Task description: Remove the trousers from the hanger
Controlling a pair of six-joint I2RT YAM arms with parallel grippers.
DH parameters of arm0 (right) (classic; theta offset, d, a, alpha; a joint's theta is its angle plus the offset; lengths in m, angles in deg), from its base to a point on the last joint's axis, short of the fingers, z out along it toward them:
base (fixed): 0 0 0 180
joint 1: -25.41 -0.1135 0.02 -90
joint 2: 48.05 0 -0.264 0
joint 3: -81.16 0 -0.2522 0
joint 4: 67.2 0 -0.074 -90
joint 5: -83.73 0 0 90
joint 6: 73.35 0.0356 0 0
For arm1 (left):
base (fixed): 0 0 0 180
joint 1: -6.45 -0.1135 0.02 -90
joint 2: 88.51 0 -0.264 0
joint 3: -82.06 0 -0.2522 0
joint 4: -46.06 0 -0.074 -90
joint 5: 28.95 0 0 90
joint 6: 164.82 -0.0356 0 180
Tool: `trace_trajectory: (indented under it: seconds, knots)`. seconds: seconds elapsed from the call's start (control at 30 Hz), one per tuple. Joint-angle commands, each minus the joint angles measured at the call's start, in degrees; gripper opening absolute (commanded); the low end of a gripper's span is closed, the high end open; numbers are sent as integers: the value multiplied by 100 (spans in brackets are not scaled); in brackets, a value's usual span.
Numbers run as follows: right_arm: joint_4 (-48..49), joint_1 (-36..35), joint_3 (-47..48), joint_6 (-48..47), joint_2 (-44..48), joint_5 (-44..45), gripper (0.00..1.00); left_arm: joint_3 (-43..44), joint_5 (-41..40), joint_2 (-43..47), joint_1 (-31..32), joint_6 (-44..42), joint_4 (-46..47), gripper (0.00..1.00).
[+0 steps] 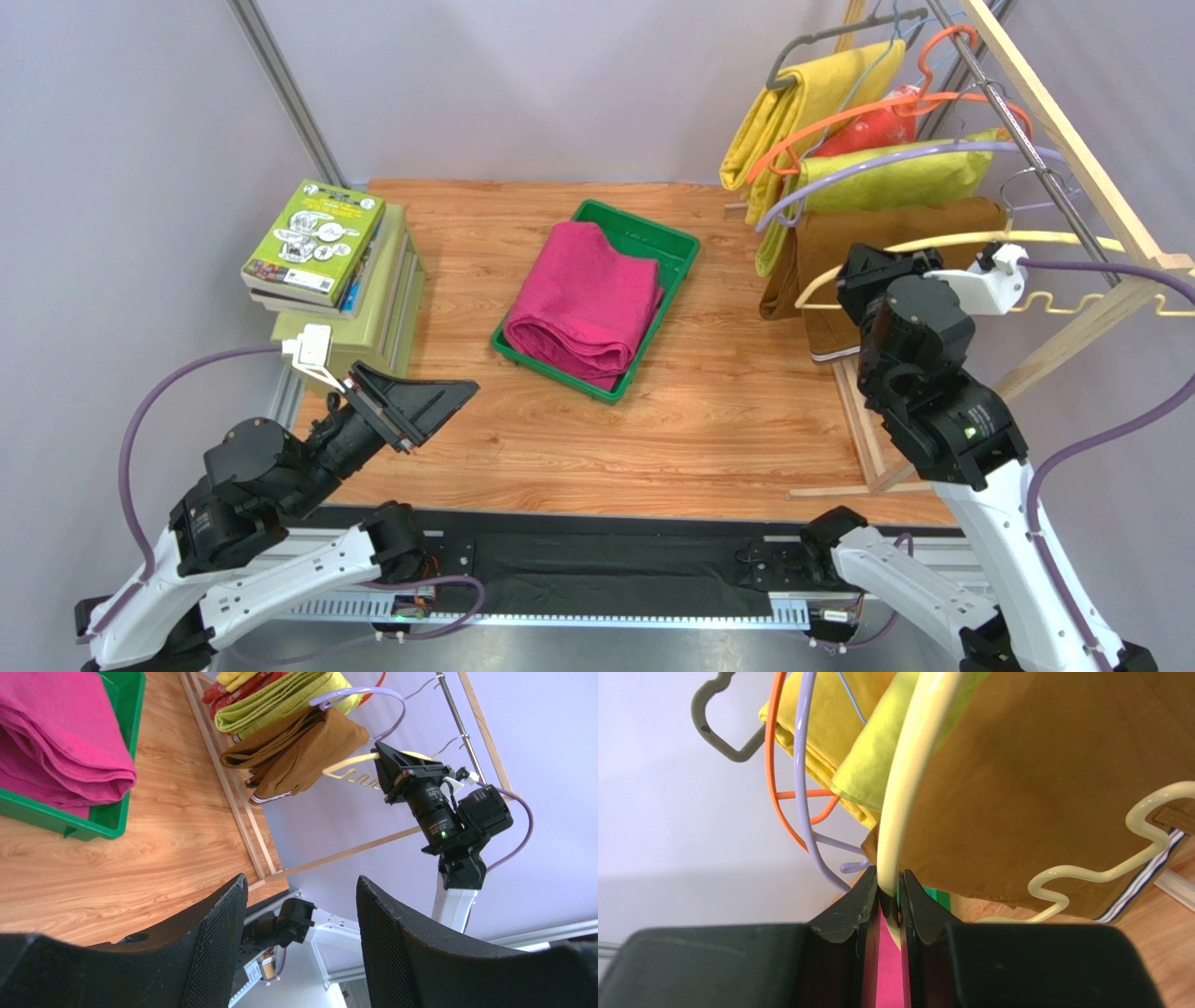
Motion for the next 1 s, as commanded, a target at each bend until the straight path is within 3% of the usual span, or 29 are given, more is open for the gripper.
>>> trace_trajectory:
  seconds: [0.0,0.27,0.4,0.47,0.97]
  knots:
    - [-436,26,20,252,272,-207,20,-109,90,-137,0,14,223,64]
    - [-523,26,29,85,308,-365,38,-92,204,-199,-9,32,284,64]
    - [-698,26,28,-90,299,-847,63,4,398,-365,-9,-231,381,64]
    - [-874,17,55,-213,378,-1015,69,75,529,-453,0,-319,390,64]
    - [-2219,17,274,-1233,923,-2597,73,137,802,-1042,0,-627,706,64]
